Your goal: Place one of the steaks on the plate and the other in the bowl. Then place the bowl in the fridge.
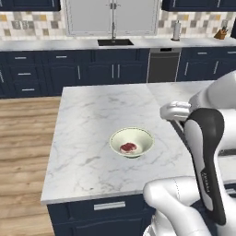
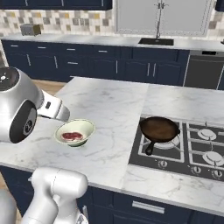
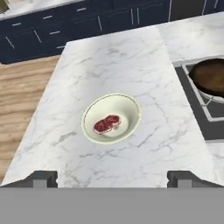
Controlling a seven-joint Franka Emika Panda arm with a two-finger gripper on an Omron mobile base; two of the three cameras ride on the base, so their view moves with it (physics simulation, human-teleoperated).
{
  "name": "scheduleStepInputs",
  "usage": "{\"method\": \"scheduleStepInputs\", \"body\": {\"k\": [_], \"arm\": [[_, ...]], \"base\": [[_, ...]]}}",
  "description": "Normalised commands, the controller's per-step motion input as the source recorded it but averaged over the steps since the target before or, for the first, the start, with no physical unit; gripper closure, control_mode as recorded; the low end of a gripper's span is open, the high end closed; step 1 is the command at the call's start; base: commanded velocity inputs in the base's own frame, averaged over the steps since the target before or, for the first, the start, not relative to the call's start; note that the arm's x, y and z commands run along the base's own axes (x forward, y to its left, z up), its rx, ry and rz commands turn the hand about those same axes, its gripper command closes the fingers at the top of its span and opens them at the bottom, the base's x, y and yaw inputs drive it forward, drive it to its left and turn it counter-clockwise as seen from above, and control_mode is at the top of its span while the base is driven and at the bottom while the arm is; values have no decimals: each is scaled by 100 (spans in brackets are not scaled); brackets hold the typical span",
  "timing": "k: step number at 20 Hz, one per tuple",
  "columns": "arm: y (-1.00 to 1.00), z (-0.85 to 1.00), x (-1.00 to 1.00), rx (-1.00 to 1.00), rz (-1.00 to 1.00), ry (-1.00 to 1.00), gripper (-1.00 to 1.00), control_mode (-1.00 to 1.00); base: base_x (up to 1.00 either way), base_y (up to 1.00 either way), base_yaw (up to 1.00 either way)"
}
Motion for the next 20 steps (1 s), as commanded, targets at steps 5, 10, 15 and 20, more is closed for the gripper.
{"method": "scheduleStepInputs", "body": {"k": [5,10,15,20], "arm": [[-12,-78,30,20,3,8,-100,-100],[-27,-73,19,7,-1,27,-100,-100],[-46,-53,4,25,0,28,-100,-100],[-3,-62,42,20,-7,3,-100,-100]], "base": [[0,0,0],[0,0,0],[0,0,0],[0,0,0]]}}
